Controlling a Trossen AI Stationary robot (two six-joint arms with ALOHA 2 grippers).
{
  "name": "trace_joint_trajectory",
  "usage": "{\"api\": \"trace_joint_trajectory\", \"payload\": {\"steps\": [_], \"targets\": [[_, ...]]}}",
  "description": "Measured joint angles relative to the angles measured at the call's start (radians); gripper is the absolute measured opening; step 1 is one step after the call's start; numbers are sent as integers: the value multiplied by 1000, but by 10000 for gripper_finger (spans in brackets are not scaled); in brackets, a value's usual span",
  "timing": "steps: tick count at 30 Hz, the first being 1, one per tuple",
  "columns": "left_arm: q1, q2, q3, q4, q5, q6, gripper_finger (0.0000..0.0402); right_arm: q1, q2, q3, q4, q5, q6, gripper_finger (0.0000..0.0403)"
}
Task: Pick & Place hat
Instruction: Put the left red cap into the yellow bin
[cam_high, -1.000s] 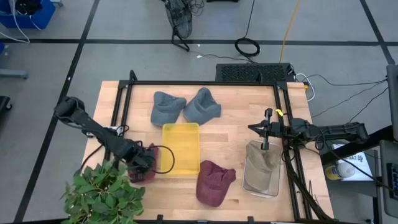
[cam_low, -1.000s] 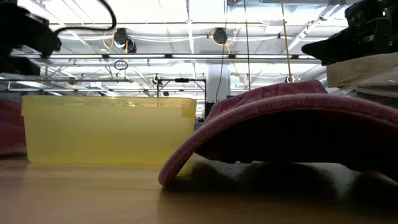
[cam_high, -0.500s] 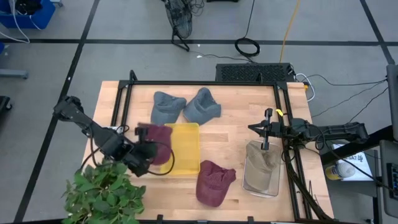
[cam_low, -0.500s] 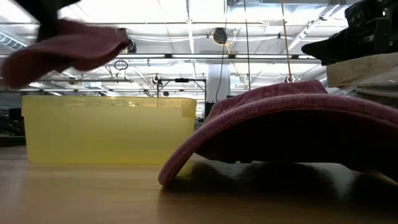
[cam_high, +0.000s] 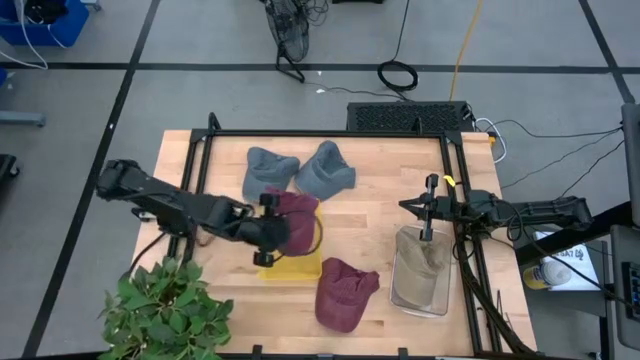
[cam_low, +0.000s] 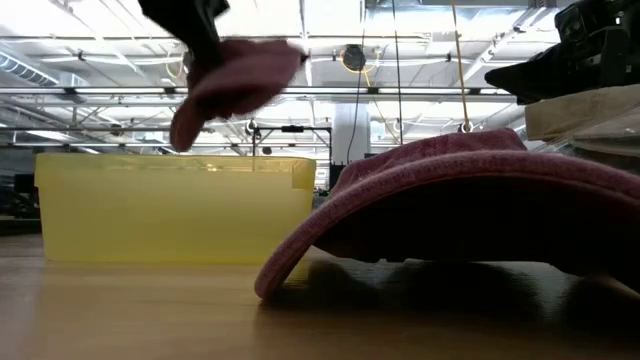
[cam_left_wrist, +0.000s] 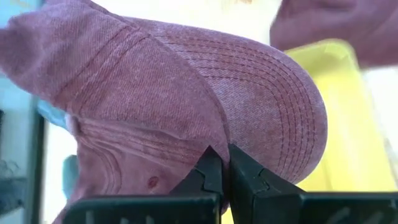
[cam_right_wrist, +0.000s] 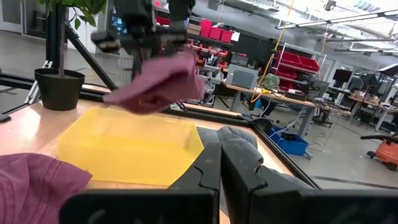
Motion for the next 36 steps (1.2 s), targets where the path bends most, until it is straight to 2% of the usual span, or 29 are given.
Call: {"api": "trace_joint_trajectory", "payload": {"steps": [5, 10, 14, 19, 24, 36], "targets": [[37, 121, 0, 4, 47, 31, 6, 0, 0, 0, -13, 0, 1, 0], [70, 219, 0, -25, 159, 34, 13, 0, 0, 0, -14, -1, 23, 0], [86, 260, 0, -38, 168, 23, 6, 0, 0, 0, -14, -1, 23, 0], [108, 277, 0, -29, 204, 14, 15, 0, 0, 0, -14, -1, 23, 0], [126, 276, 0, -22, 237, 4, 6, 0, 0, 0, -14, -1, 23, 0], [146, 276, 0, -16, 245, -45, 26, 0, 1, 0, -14, -1, 21, 0]]}}
